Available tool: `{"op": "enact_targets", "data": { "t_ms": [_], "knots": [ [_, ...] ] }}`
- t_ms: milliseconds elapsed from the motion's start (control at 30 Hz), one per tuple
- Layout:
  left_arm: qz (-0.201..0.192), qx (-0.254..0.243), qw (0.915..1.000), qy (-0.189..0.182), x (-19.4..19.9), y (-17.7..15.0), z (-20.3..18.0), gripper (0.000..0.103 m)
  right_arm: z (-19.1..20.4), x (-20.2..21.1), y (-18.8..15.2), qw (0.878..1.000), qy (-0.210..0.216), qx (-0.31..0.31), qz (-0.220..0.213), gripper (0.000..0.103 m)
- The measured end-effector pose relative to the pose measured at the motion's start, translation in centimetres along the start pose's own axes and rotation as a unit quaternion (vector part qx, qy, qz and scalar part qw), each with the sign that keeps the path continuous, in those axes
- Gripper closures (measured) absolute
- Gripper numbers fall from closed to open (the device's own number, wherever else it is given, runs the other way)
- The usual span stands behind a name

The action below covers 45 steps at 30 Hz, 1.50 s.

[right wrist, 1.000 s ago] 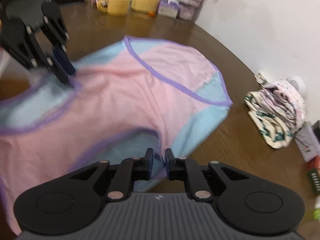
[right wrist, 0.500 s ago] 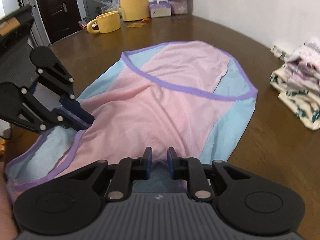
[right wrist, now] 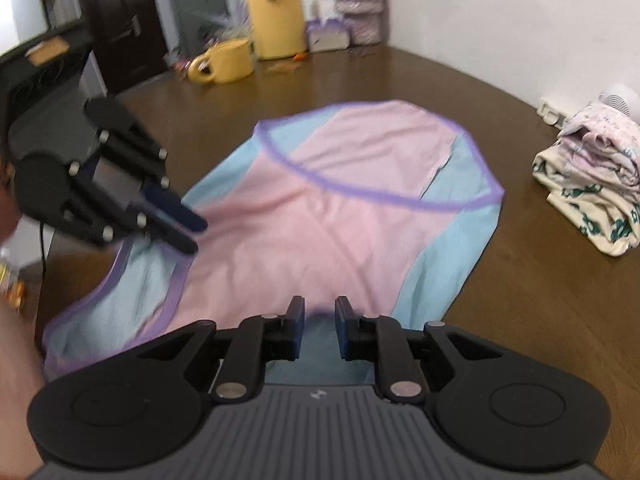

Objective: Fold clothes

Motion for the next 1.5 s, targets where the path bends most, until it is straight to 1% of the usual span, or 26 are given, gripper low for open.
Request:
{"op": "enact_targets", "data": {
  "t_ms": [67,200,367,433,500,567,633,733,900,967,1033,1067,1100,1133,1200,1267,1333,1433,1500],
  "knots": [
    [0.014,-0.011,0.9998,-0.003,-0.8,0.0,-0.5,0.091,-0.8,-0.9,0.7,1.0,0.0,-0.01,0.007,0.086],
    [0.039,-0.038,0.9985,-0.009,-1.8,-0.7,-1.4,0.091,-1.8,-2.5,0.4,0.999,0.007,-0.022,0.044,0.086],
    [0.042,-0.058,0.9974,-0.011,-1.1,-1.6,-1.7,0.091,-1.0,-1.9,-0.7,0.997,0.038,-0.01,0.069,0.086],
    [0.03,-0.06,0.9977,-0.008,-0.3,-1.7,-1.7,0.089,-0.4,-1.4,-1.1,0.996,0.051,0.0,0.077,0.086],
    [0.015,-0.056,0.9983,-0.002,0.8,-1.6,-1.5,0.088,-0.4,-0.4,-1.2,0.996,0.028,0.032,0.073,0.086],
    [0.005,-0.06,0.9982,0.007,1.7,-1.7,-1.3,0.083,-0.5,0.0,-1.1,0.995,0.007,0.061,0.077,0.086],
    [0.006,-0.068,0.9976,0.008,2.1,-2.0,-1.6,0.082,-0.4,-0.2,-1.0,0.992,0.003,0.091,0.086,0.086],
    [0.008,-0.092,0.9956,0.012,1.8,-2.3,-2.5,0.081,-0.2,-1.2,-0.6,0.985,-0.019,0.14,0.099,0.086],
    [0.009,-0.138,0.9897,0.035,0.9,-2.4,-3.3,0.081,0.0,-2.2,-0.2,0.977,-0.022,0.179,0.114,0.086],
    [0.01,-0.155,0.9869,0.044,0.5,-2.3,-3.3,0.081,0.2,-2.4,-0.2,0.975,-0.014,0.184,0.123,0.086],
    [0.014,-0.167,0.9848,0.044,0.0,-2.2,-3.4,0.081,0.5,-2.4,-0.3,0.973,-0.007,0.189,0.13,0.092],
    [0.016,-0.171,0.9843,0.041,-0.2,-2.2,-3.4,0.083,0.7,-2.4,-0.3,0.972,-0.004,0.193,0.132,0.097],
    [0.018,-0.175,0.9838,0.036,-0.4,-2.2,-3.4,0.093,0.9,-2.3,-0.4,0.971,-0.001,0.198,0.133,0.099],
    [0.02,-0.178,0.9834,0.03,-0.4,-2.2,-3.5,0.096,1.3,-2.1,-0.6,0.969,0.004,0.205,0.136,0.099],
    [0.022,-0.185,0.9823,0.021,-0.3,-2.4,-3.8,0.098,1.9,-2.0,-1.2,0.965,0.014,0.217,0.147,0.101],
    [0.025,-0.187,0.982,0.002,0.0,-2.8,-4.1,0.098,2.6,-1.8,-2.0,0.961,0.025,0.225,0.158,0.101],
    [0.023,-0.184,0.9825,-0.009,0.3,-3.0,-4.2,0.098,2.9,-1.6,-2.5,0.961,0.032,0.224,0.158,0.101],
    [0.009,-0.171,0.9853,-0.004,1.0,-2.9,-4.0,0.093,3.0,-0.7,-2.2,0.969,0.045,0.205,0.131,0.101],
    [-0.007,-0.144,0.9896,0.008,1.5,-2.4,-3.3,0.086,2.8,0.1,-1.4,0.977,0.045,0.184,0.098,0.096]
  ]
}}
Point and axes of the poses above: each gripper's, at about its wrist camera, not at the fingertips, and x roughly against the way its jaws point, z to its left, y to its top, the point moved 7 cm from there along -x, roughly the way its jaws point, and after that the axes turned 6 degrees about y, right-handed, at the moved point
